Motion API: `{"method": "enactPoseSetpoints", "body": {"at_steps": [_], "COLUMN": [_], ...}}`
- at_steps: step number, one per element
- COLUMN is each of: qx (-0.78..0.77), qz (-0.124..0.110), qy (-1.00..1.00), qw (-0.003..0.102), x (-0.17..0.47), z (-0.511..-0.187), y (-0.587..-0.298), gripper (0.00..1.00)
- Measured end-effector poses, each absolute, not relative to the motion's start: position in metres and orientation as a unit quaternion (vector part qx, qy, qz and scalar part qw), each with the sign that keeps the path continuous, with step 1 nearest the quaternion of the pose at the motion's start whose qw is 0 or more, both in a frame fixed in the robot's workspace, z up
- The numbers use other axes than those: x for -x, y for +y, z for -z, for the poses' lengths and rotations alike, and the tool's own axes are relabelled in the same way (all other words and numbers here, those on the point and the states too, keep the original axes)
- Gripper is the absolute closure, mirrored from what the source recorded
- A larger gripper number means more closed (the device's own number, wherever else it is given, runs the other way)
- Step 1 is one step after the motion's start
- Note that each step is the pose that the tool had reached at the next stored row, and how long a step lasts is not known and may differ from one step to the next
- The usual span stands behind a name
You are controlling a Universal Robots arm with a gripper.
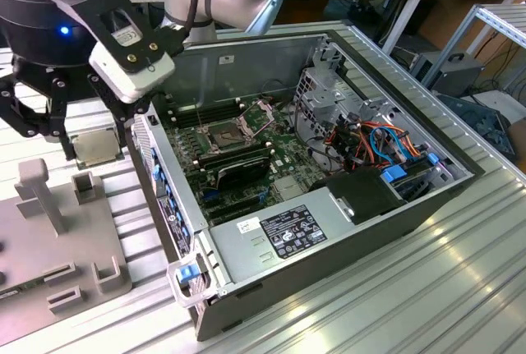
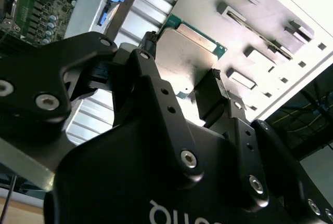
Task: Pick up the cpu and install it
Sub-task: 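Pick up the cpu and move it towards the insertion slot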
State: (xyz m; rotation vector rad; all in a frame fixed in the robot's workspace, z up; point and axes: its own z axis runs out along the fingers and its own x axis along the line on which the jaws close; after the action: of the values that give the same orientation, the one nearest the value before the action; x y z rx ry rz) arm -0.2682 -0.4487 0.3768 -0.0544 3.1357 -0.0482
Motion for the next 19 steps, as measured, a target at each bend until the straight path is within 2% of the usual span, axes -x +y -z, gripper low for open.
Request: {"method": "enactPoseSetpoints", "body": {"at_steps": [19], "qx": [0.017], "qz": [0.015], "qy": [1.000], "qw": [0.003], "x": [0.206], "z": [-0.377], "y": [-0.449], "gripper": [0.45]}}
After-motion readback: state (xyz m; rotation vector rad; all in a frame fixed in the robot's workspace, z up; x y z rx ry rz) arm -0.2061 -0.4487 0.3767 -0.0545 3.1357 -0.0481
